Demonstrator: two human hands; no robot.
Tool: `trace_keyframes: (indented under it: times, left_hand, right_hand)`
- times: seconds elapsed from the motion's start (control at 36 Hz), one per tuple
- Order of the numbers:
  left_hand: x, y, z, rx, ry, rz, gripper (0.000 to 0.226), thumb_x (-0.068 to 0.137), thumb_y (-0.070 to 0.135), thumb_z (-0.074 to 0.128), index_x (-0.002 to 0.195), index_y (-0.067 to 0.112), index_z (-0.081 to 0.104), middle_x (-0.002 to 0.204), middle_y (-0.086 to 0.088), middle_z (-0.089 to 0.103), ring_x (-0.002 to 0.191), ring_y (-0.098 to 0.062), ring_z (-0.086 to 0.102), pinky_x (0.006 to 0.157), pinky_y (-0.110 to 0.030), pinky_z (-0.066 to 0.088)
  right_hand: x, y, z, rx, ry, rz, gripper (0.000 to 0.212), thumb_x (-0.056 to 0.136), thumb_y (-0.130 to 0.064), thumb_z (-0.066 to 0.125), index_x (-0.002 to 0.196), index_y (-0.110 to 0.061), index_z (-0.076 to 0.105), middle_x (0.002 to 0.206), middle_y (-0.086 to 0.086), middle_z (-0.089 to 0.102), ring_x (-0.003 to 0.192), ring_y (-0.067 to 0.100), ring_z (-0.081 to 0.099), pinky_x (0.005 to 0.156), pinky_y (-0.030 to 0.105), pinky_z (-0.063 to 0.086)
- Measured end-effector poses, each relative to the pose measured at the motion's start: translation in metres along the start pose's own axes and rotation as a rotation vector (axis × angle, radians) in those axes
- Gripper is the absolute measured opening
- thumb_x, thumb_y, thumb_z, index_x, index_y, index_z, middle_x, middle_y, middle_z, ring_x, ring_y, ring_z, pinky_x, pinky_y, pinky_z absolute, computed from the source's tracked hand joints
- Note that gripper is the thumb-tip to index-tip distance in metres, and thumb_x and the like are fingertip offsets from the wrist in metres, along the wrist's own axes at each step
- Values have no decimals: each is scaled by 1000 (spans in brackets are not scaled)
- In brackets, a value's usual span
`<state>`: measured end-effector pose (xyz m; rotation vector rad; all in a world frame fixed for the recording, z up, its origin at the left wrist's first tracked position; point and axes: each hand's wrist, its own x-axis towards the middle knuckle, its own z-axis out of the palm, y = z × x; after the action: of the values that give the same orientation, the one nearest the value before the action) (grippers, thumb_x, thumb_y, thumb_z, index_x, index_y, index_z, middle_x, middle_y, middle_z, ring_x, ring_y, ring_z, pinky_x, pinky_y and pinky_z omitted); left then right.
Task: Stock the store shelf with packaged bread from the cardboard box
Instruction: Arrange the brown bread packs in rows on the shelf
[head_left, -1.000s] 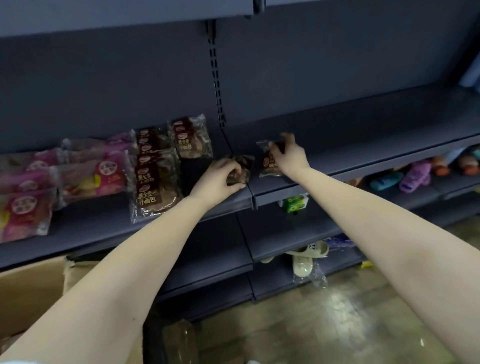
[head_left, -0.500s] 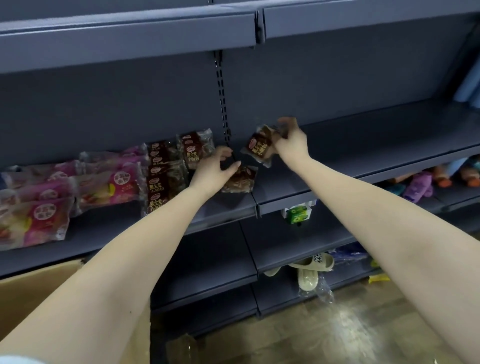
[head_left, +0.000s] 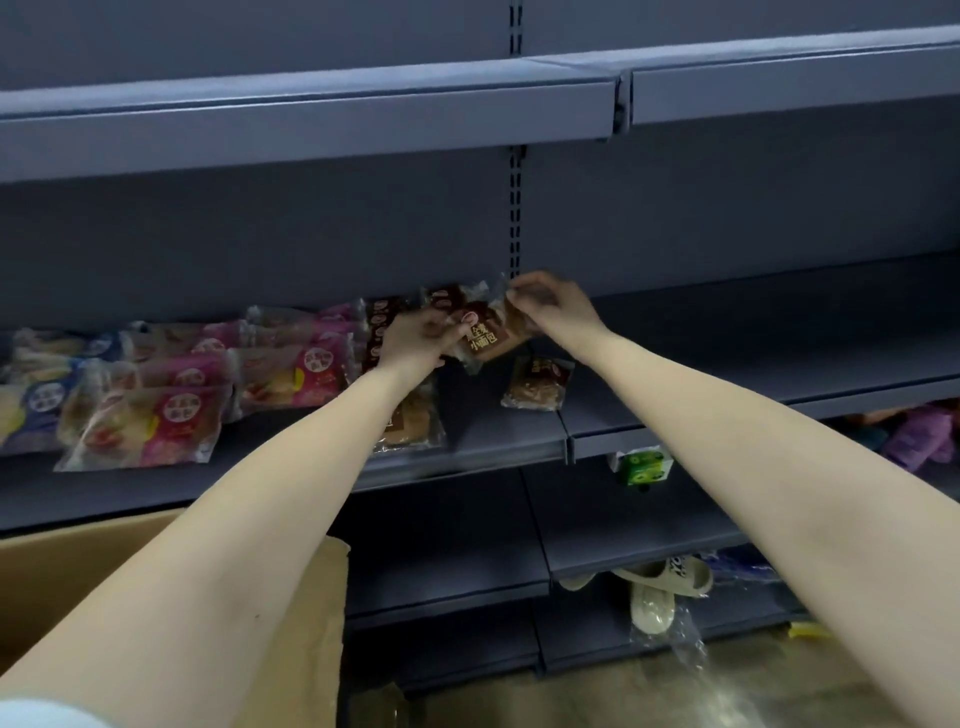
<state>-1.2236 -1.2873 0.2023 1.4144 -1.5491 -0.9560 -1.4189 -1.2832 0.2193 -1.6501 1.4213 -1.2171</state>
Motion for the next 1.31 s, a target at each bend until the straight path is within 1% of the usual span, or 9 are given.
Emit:
trace_keyframes:
  times: [0.17, 0.28, 0.44, 0.67, 0.72, 0.81, 0.97, 1.08, 1.31]
  left_hand:
    - [-2, -3, -12, 56, -28, 29, 9, 87, 29, 68, 82, 21, 68, 73, 1, 70, 61, -1, 67, 78, -32, 59]
    - [-2, -4, -20, 40, -14, 3, 19, 90, 31, 65, 101, 16, 68, 74, 5, 69, 63, -1, 67, 71, -26, 58]
    - [0, -12, -28, 64, 2, -26, 24, 90, 34, 63, 106, 16, 68, 84, 6, 69, 76, -8, 69, 75, -27, 56]
    - [10, -10, -30, -22, 95, -68, 10, 91, 32, 63, 89, 24, 68, 63, 11, 70, 69, -3, 68, 73, -25, 57]
    - [12, -9, -29, 21, 83, -52, 11, 91, 34, 62, 88, 26, 68, 78, 6, 74, 75, -5, 70, 82, -31, 57]
    - [14, -10, -26, 268, 182, 39, 28, 96, 39, 53, 114, 23, 67, 113, 1, 69, 104, -14, 64, 99, -29, 45]
    - [19, -33, -16, 730, 113, -4, 64, 99, 47, 34, 151, 12, 19, 154, -15, 27, 142, -36, 25, 117, -49, 18]
    - [14, -46, -8, 951, 23, -21, 69, 99, 52, 26, 154, 16, 4, 161, -10, -3, 147, -36, -4, 118, -49, -7]
    - [15, -59, 1, 967, -1, -54, 69, 98, 52, 27, 154, 18, 6, 161, -9, -2, 146, -39, -4, 117, -49, -5]
  right_hand:
    - [10, -1, 10, -209, -52, -59, 25, 93, -30, 59, 110, -14, 66, 109, -2, 65, 101, 10, 57, 85, 20, 39]
    - [17, 0, 14, -231, 3, -88, 24, 94, -28, 59, 102, -7, 68, 96, 0, 66, 91, 11, 58, 77, 21, 42]
    - [23, 2, 26, -256, 30, -76, 22, 97, -25, 54, 97, -6, 66, 100, 8, 67, 91, 13, 58, 70, 18, 36]
    - [21, 1, 37, -124, -189, -26, 14, 90, -32, 63, 99, -24, 55, 115, 2, 64, 110, 16, 58, 95, 36, 47]
    - [23, 5, 39, -121, -145, -16, 11, 89, -27, 65, 86, -28, 54, 111, 3, 66, 109, 17, 59, 95, 40, 48]
    - [28, 9, 40, -128, 7, 65, 6, 91, -21, 60, 90, -16, 58, 105, 2, 66, 102, 16, 61, 91, 36, 50]
    - [37, 19, 42, -177, 184, 240, 20, 96, -9, 47, 115, -7, 52, 106, 2, 57, 97, 11, 52, 78, 17, 43]
    - [38, 25, 56, -255, 101, 295, 28, 93, -4, 44, 120, -8, 52, 116, 8, 59, 104, 17, 56, 80, 19, 41]
    - [44, 29, 78, -235, 83, 384, 30, 92, -6, 47, 122, -6, 49, 121, 11, 57, 111, 24, 56, 80, 23, 42]
